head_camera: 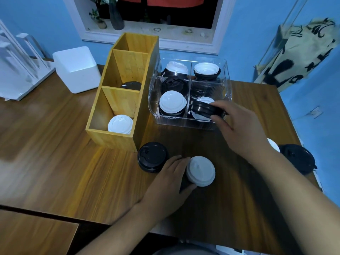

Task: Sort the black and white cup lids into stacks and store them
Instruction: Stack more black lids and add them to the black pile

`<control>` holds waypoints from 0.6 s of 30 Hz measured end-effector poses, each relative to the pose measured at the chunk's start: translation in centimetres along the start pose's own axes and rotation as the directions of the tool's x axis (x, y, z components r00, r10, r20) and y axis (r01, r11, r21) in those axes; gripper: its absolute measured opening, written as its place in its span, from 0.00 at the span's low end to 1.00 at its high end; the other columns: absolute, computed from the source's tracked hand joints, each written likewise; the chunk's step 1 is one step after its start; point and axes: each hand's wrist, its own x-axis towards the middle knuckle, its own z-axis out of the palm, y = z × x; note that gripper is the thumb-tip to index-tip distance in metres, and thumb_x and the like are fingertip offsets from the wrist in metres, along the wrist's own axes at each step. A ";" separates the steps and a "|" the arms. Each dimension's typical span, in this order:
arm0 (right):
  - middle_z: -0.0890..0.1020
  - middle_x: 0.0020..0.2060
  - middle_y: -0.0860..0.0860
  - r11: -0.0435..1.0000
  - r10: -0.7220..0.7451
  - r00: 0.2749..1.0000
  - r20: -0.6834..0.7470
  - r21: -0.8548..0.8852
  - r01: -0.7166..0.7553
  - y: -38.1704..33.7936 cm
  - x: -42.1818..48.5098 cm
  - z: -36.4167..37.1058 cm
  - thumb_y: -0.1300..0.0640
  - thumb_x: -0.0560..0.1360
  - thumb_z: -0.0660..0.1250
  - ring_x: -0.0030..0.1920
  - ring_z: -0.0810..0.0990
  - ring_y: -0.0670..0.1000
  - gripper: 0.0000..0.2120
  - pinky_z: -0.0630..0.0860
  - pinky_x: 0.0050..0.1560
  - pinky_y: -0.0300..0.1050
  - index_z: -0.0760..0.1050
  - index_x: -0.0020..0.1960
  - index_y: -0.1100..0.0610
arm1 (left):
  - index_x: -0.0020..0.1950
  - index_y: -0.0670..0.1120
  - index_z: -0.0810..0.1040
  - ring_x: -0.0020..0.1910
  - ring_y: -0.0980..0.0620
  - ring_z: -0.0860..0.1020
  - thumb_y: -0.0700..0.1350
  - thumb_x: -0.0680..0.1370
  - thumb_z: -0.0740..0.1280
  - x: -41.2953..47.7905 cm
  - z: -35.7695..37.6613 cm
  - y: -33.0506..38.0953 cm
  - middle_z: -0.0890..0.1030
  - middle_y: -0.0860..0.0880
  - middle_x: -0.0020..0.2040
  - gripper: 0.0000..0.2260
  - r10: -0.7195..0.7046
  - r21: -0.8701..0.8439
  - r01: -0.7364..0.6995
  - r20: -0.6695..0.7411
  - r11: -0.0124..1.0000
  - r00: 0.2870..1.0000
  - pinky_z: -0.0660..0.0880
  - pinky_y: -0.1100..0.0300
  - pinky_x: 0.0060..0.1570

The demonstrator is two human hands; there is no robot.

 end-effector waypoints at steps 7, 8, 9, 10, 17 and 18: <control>0.82 0.57 0.43 0.835 0.297 0.943 0.153 0.438 -0.334 0.8 -4.6 3.0 0.56 0.83 0.61 0.57 0.79 0.40 0.14 0.76 0.58 0.37 0.75 0.68 0.53 | 0.79 0.48 0.65 0.76 0.63 0.55 0.58 0.79 0.68 -0.2 -0.2 0.2 0.70 0.54 0.75 0.31 0.047 -0.015 -0.047 -0.038 0.999 0.998 0.44 0.76 0.71; 0.83 0.57 0.43 0.818 0.319 0.924 0.210 0.432 -0.380 1.2 -4.5 3.6 0.56 0.84 0.61 0.56 0.80 0.40 0.14 0.77 0.58 0.39 0.76 0.68 0.52 | 0.78 0.48 0.67 0.76 0.63 0.57 0.57 0.79 0.69 -0.4 -0.5 0.3 0.72 0.53 0.74 0.30 0.056 -0.026 -0.057 -0.057 0.998 0.997 0.46 0.75 0.73; 0.83 0.56 0.44 0.803 0.335 0.906 0.259 0.425 -0.419 1.5 -4.4 4.1 0.56 0.84 0.60 0.55 0.81 0.40 0.14 0.78 0.56 0.40 0.77 0.67 0.52 | 0.76 0.46 0.70 0.75 0.61 0.60 0.56 0.78 0.70 -0.7 -1.0 0.3 0.74 0.52 0.72 0.28 0.060 -0.041 -0.064 -0.087 0.997 0.994 0.50 0.73 0.74; 0.83 0.56 0.44 0.801 0.346 0.891 0.293 0.403 -0.443 1.8 -4.2 4.6 0.55 0.84 0.60 0.54 0.81 0.41 0.14 0.79 0.55 0.42 0.77 0.67 0.52 | 0.73 0.45 0.72 0.74 0.59 0.64 0.54 0.78 0.72 -1.1 -1.5 0.2 0.75 0.51 0.70 0.27 0.059 -0.046 -0.065 -0.133 0.997 0.989 0.53 0.72 0.74; 0.77 0.62 0.50 0.933 0.345 0.886 0.310 -0.011 -0.360 2.9 -3.6 7.0 0.51 0.84 0.59 0.59 0.76 0.48 0.16 0.68 0.55 0.39 0.74 0.70 0.52 | 0.69 0.39 0.75 0.69 0.47 0.72 0.44 0.75 0.76 -4.2 -4.8 -3.7 0.76 0.46 0.67 0.25 -0.107 0.056 0.138 -0.371 0.989 0.922 0.62 0.60 0.73; 0.77 0.62 0.50 0.942 0.334 0.898 0.285 -0.055 -0.332 3.0 -3.8 7.1 0.50 0.83 0.60 0.59 0.76 0.49 0.17 0.71 0.56 0.41 0.74 0.70 0.51 | 0.71 0.40 0.74 0.70 0.47 0.71 0.45 0.75 0.76 -4.5 -5.0 -4.3 0.75 0.46 0.68 0.27 -0.147 0.053 0.177 -0.358 0.983 0.922 0.61 0.61 0.74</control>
